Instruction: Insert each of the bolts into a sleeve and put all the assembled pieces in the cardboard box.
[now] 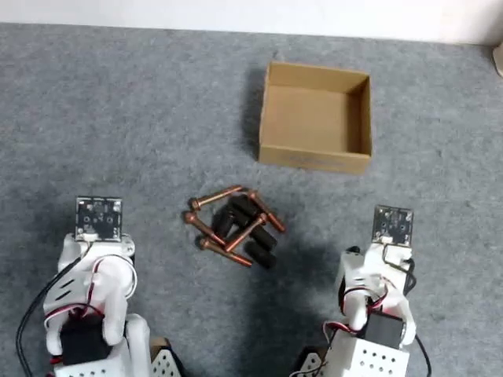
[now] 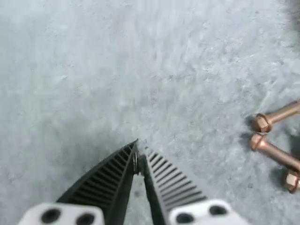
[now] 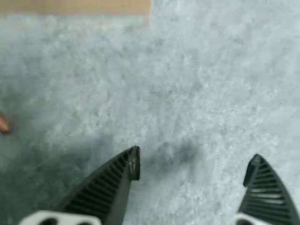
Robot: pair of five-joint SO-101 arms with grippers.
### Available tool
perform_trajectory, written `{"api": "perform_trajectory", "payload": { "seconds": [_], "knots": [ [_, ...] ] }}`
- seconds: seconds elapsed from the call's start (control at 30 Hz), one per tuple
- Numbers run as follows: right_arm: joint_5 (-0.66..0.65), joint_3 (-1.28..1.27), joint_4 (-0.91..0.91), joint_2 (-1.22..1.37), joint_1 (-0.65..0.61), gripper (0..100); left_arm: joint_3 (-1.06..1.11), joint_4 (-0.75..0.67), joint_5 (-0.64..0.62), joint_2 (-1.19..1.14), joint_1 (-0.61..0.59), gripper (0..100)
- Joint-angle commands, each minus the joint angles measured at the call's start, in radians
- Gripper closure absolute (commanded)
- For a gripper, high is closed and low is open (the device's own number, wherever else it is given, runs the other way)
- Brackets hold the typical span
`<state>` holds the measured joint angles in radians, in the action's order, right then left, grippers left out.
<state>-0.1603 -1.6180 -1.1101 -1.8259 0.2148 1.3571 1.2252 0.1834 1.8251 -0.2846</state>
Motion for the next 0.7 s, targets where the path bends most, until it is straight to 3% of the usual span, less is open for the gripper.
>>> {"api": "perform_trajectory", "payload": {
  "seconds": [0.0,0.2,0.43,0.57,0.67],
  "knots": [
    [-0.009,0.145,-0.039,0.002,-0.015,66.0,-0.064,0.012,0.015,0.010,0.033,99],
    [-0.009,0.297,-0.087,0.053,-0.101,66.0,-0.157,-0.012,-0.044,-0.062,0.033,98],
    [0.009,0.458,-0.061,0.463,-0.133,66.0,-0.377,-0.051,-0.114,-0.561,0.039,98],
    [0.178,0.595,-0.059,0.668,-0.266,66.0,-0.469,-0.055,-0.163,-0.855,0.061,98],
    [0.226,0.653,-0.001,0.794,-0.378,66.0,-0.503,-0.086,-0.207,-1.000,0.096,98]
  ]
}}
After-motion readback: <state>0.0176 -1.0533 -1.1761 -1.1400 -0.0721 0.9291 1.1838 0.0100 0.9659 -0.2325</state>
